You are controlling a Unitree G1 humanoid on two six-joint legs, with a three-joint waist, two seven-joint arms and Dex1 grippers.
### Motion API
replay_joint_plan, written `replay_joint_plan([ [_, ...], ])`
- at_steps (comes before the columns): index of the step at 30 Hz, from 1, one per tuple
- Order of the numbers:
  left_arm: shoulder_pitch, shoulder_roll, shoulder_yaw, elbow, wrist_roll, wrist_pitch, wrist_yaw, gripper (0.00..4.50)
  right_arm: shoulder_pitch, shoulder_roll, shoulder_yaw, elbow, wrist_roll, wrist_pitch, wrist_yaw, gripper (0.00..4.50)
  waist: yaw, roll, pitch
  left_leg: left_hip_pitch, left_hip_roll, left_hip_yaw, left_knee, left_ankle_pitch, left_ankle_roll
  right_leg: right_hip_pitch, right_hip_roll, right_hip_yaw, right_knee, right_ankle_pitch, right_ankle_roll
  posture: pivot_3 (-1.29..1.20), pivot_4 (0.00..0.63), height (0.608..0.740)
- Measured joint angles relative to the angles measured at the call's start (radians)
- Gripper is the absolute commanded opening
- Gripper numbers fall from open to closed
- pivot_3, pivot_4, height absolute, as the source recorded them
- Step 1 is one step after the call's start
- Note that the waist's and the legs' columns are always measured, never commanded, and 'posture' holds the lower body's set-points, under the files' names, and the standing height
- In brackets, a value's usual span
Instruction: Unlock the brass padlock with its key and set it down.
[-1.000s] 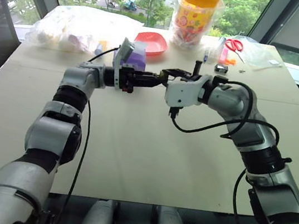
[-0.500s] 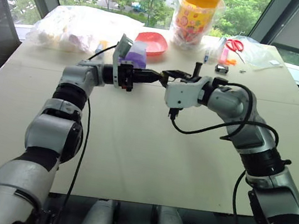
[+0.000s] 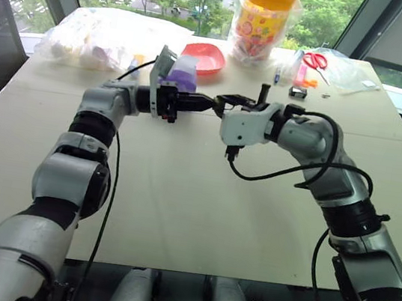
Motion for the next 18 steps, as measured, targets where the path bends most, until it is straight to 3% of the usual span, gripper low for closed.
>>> replay_joint_plan([
  [1,0.0,0.002,0.0,0.0,0.0,0.008,-0.004,1.07,0.0,0.0,0.001,0.0,0.0,0.0,0.0,0.7,0.0,0.0,0.0,0.0,0.0,0.0,0.0,0.0,0.0,0.0,0.0,0.0,0.0,0.0,0.0,0.0,0.15,0.74],
  [5,0.003,0.023,0.001,0.0,0.011,0.01,0.001,2.45,0.0,-0.002,-0.001,-0.001,-0.001,0.004,-0.001,0.7,0.0,0.0,0.0,0.0,0.0,0.0,0.0,0.0,0.0,0.0,0.0,0.0,0.0,0.0,0.0,0.0,0.15,0.74],
  [13,0.003,0.023,0.007,0.0,0.021,0.008,0.011,2.45,0.0,-0.002,-0.001,-0.001,-0.001,0.004,-0.002,0.7,0.0,0.0,0.0,0.0,0.0,0.0,0.0,0.0,0.0,0.0,0.0,0.0,0.0,0.0,0.0,0.0,0.15,0.74],
  [16,0.003,0.022,0.016,0.001,0.021,0.008,0.011,1.65,0.0,-0.002,-0.001,-0.001,-0.001,0.004,-0.002,0.7,0.0,0.0,0.0,0.0,0.0,0.0,0.0,0.0,0.0,0.0,0.0,0.0,0.0,0.0,0.0,0.0,0.15,0.74],
  [18,0.003,0.015,0.023,0.001,0.021,0.008,0.011,0.82,0.0,-0.001,-0.001,-0.001,-0.001,0.005,-0.002,0.7,0.0,0.0,0.0,0.0,0.0,0.0,0.0,0.0,0.0,0.0,0.0,0.0,0.0,0.0,0.0,0.0,0.15,0.74],
])
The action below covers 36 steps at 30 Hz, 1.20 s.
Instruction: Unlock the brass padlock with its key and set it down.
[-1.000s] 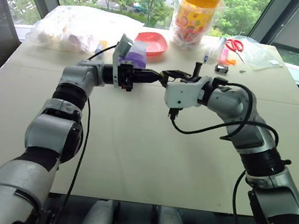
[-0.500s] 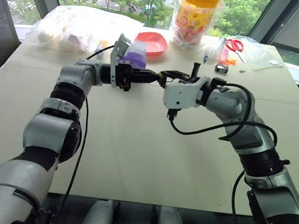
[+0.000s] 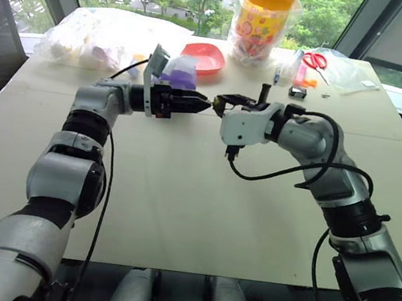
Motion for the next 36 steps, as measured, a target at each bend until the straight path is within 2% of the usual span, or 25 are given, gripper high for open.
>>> replay_joint_plan([
  [2,0.0,-0.006,0.0,0.0,0.0,0.0,-0.001,0.11,0.0,0.001,0.0,0.0,0.0,0.001,0.0,0.7,0.001,0.0,0.0,0.0,0.0,0.0,0.0,0.0,0.0,0.0,0.0,0.0,0.0,0.0,0.0,0.0,0.15,0.74],
  [3,0.0,-0.008,0.0,0.0,0.0,0.0,-0.006,0.03,0.0,0.001,0.0,0.0,-0.001,0.004,0.0,0.7,0.001,0.0,0.0,0.0,0.0,0.0,0.0,0.0,0.0,0.0,0.0,0.0,0.0,0.0,0.0,0.0,0.15,0.74],
  [12,0.005,-0.022,-0.003,0.0,0.041,-0.093,0.001,0.03,0.008,0.001,0.0,0.0,-0.002,0.025,0.0,0.7,0.0,0.0,0.0,0.0,0.0,0.0,0.0,0.0,0.0,0.0,0.0,0.0,0.0,0.0,0.0,0.0,0.15,0.74],
  [25,0.045,-0.048,-0.114,-0.003,0.249,-0.742,0.128,0.03,0.039,0.01,-0.026,-0.001,0.015,0.109,0.038,0.7,0.004,0.0,0.0,0.0,0.0,0.0,0.0,0.0,0.0,0.0,0.0,0.0,0.0,0.0,0.0,0.0,0.15,0.74],
  [27,0.046,-0.047,-0.116,0.0,0.26,-0.761,0.13,0.03,0.04,0.012,-0.026,-0.001,0.021,0.117,0.044,0.7,0.004,0.0,0.0,0.0,0.0,0.0,0.0,0.0,0.0,0.0,0.0,0.0,0.0,0.0,0.0,0.0,0.15,0.74],
  [29,0.041,-0.048,-0.112,0.0,0.239,-0.682,0.11,0.03,0.04,0.013,-0.026,-0.001,0.023,0.119,0.047,0.7,0.003,0.0,0.0,0.0,0.0,0.0,0.0,0.0,0.0,0.0,0.0,0.0,0.0,0.0,0.0,0.0,0.15,0.74],
  [30,0.031,-0.047,-0.101,0.001,0.214,-0.584,0.083,0.58,0.04,0.014,-0.025,-0.004,0.024,0.118,0.051,0.7,0.002,0.0,0.0,0.0,0.0,0.001,0.0,0.0,0.0,0.0,0.0,0.0,0.0,0.0,0.0,0.0,0.15,0.74],
  [33,0.023,-0.019,-0.078,0.002,0.171,-0.373,0.021,1.62,0.039,0.015,-0.026,-0.053,0.033,0.097,0.05,0.7,-0.003,0.0,0.0,0.0,0.0,0.0,0.0,0.0,0.001,0.0,0.001,0.0,0.0,0.0,0.0,0.0,0.15,0.74],
  [36,0.022,-0.017,-0.064,0.002,0.15,-0.268,0.021,2.69,0.039,0.015,-0.026,-0.059,0.032,0.083,0.048,0.7,-0.001,0.0,0.0,0.0,0.0,0.0,0.0,0.0,0.0,0.0,0.001,0.0,0.0,0.0,0.0,0.0,0.15,0.74],
])
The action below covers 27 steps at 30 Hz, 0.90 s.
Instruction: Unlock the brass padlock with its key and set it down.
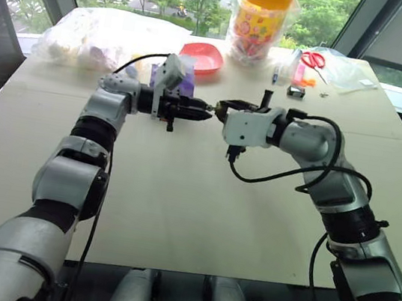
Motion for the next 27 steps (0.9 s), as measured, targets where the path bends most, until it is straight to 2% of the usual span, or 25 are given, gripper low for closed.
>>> replay_joint_plan([
  [1,-0.001,0.0,0.007,0.0,-0.008,0.035,0.001,3.06,0.0,0.0,0.0,0.0,0.0,-0.002,-0.002,0.7,0.001,0.0,0.0,0.0,0.0,0.0,0.0,0.0,0.0,0.0,0.0,0.0,0.0,0.0,0.0,0.0,0.15,0.74],
  [8,-0.037,-0.02,0.082,-0.006,-0.104,0.248,0.002,3.06,-0.004,-0.003,-0.004,0.0,-0.012,-0.013,-0.024,0.7,0.003,0.0,0.0,0.0,0.0,0.0,0.0,0.0,0.0,0.0,0.0,0.0,0.0,0.0,0.0,0.0,0.15,0.74],
  [16,-0.036,-0.047,0.073,-0.054,-0.109,0.272,-0.009,3.06,-0.004,-0.003,-0.002,0.0,-0.024,-0.019,-0.025,0.7,0.001,0.0,0.0,0.0,0.0,0.0,0.0,0.0,0.0,0.0,0.0,0.0,0.0,0.0,0.0,0.0,0.15,0.74],
  [17,-0.035,-0.052,0.072,-0.057,-0.109,0.272,-0.01,2.56,-0.004,-0.003,-0.002,0.0,-0.025,-0.019,-0.025,0.7,0.002,0.0,0.0,0.0,0.0,0.0,0.0,0.0,0.0,0.0,0.0,0.0,0.0,0.0,0.0,0.0,0.15,0.74],
  [18,-0.035,-0.055,0.072,-0.059,-0.109,0.273,-0.01,2.31,-0.004,-0.002,-0.002,0.0,-0.028,-0.019,-0.025,0.7,0.002,0.0,0.0,0.0,0.0,0.0,0.0,0.0,0.0,0.0,0.0,0.0,0.0,0.0,0.0,0.0,0.15,0.74],
  [24,-0.026,-0.059,0.073,-0.059,-0.109,0.278,-0.003,0.06,-0.004,0.001,0.0,0.0,-0.031,-0.024,-0.026,0.7,0.002,0.0,0.0,0.0,0.0,0.0,0.0,0.0,0.0,0.0,0.0,0.0,0.0,0.0,0.0,0.0,0.15,0.74],
  [27,-0.026,-0.06,0.073,-0.059,-0.109,0.279,-0.003,0.03,-0.004,0.001,0.0,0.0,-0.031,-0.027,-0.026,0.7,0.002,0.0,0.0,0.0,0.0,0.0,0.0,0.0,0.0,0.0,0.0,0.0,0.0,0.0,0.0,0.0,0.15,0.74],
])
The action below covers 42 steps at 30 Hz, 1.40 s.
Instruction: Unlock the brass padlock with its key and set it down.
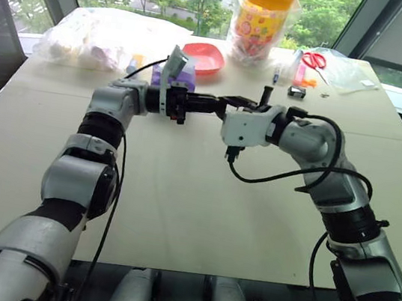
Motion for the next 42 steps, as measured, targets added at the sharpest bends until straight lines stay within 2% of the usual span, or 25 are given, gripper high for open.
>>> replay_joint_plan([
  [2,0.0,0.0,0.0,0.0,0.001,-0.002,0.002,0.03,0.0,0.0,0.0,0.0,0.0,0.002,0.0,0.7,0.0,0.0,0.0,0.0,0.0,0.0,0.0,0.0,0.0,0.0,0.0,0.0,0.0,0.0,0.0,0.0,0.15,0.74],
  [9,0.0,0.011,-0.009,0.0,0.006,-0.027,0.008,0.0,0.042,-0.026,-0.028,-0.039,0.001,0.072,0.002,4.01,0.004,0.0,0.0,0.0,0.0,0.0,0.0,0.0,0.0,0.0,0.0,0.0,0.0,0.0,0.0,0.0,0.15,0.74],
  [11,0.001,0.021,-0.009,0.001,0.006,-0.03,0.009,0.0,0.076,-0.055,-0.055,-0.064,0.002,0.098,0.003,4.01,0.005,0.0,0.0,0.0,0.0,0.0,0.0,0.0,0.0,0.0,-0.001,0.0,0.0,0.0,0.0,0.0,0.15,0.74],
  [12,0.002,0.023,-0.009,0.001,0.006,-0.03,0.01,0.0,0.097,-0.071,-0.074,-0.084,0.006,0.109,0.007,3.85,0.005,0.0,0.0,0.0,0.0,0.0,0.0,0.0,0.0,0.0,-0.001,0.0,-0.001,0.0,0.0,0.0,0.15,0.74],
  [15,0.008,0.027,-0.009,0.001,0.006,-0.031,0.01,0.0,0.168,-0.085,-0.129,-0.16,0.055,0.184,0.026,2.58,0.004,0.0,0.0,0.0,0.0,0.0,0.0,0.0,0.0,0.0,0.0,0.0,-0.001,0.0,0.0,0.0,0.15,0.74],
  [16,0.011,0.027,-0.009,0.001,0.007,-0.031,0.011,0.0,0.181,-0.073,-0.146,-0.182,0.078,0.22,0.028,1.98,0.004,0.0,0.0,0.0,0.0,0.0,0.0,0.0,0.0,0.0,0.0,0.0,0.0,0.0,0.0,0.0,0.15,0.74],
  [19,0.012,0.023,-0.015,0.001,0.012,-0.037,0.005,0.0,0.196,0.058,-0.256,-0.318,0.234,0.518,0.031,0.42,0.0,0.0,0.0,0.0,0.002,0.0,0.0,0.0,0.0,-0.001,0.0,0.0,0.002,0.0,0.0,0.0,0.15,0.74],
  [20,0.013,0.023,-0.02,0.001,0.013,-0.045,0.0,0.0,0.188,0.099,-0.288,-0.372,0.3,0.651,0.033,0.03,0.002,0.0,0.0,0.001,0.003,-0.001,0.0,0.0,0.0,0.0,0.001,0.0,0.002,0.0,0.0,0.0,0.15,0.74],
  [23,0.017,0.021,-0.037,0.0,0.014,-0.049,-0.02,0.0,0.157,0.151,-0.314,-0.454,0.406,0.864,0.028,0.03,0.004,0.0,0.0,0.001,0.005,-0.001,0.0,0.0,0.0,0.0,0.0,0.0,0.003,0.0,0.0,0.0,0.15,0.74],
  [27,0.031,0.018,-0.048,-0.011,0.014,-0.048,-0.047,0.0,0.128,0.148,-0.294,-0.471,0.445,0.948,-0.009,0.03,0.006,0.0,0.0,0.0,0.005,0.0,0.0,0.0,0.0,0.0,0.0,0.0,0.001,0.0,-0.001,0.0,0.15,0.74],
  [33,0.033,0.018,-0.052,-0.057,0.013,-0.038,-0.069,0.0,0.131,0.111,-0.249,-0.462,0.477,0.95,-0.04,0.03,0.005,0.0,0.0,0.0,0.004,0.0,0.0,0.0,0.0,0.0,0.0,0.0,0.0,0.0,-0.001,0.0,0.15,0.74],
  [42,0.097,0.043,-0.086,-0.261,-0.025,0.059,-0.138,0.0,0.165,0.063,-0.194,-0.364,0.476,0.831,-0.059,0.03,0.002,0.0,0.0,0.0,0.005,0.0,0.0,0.0,0.0,0.0,0.001,0.0,0.0,0.0,0.0,0.0,0.15,0.74],
])
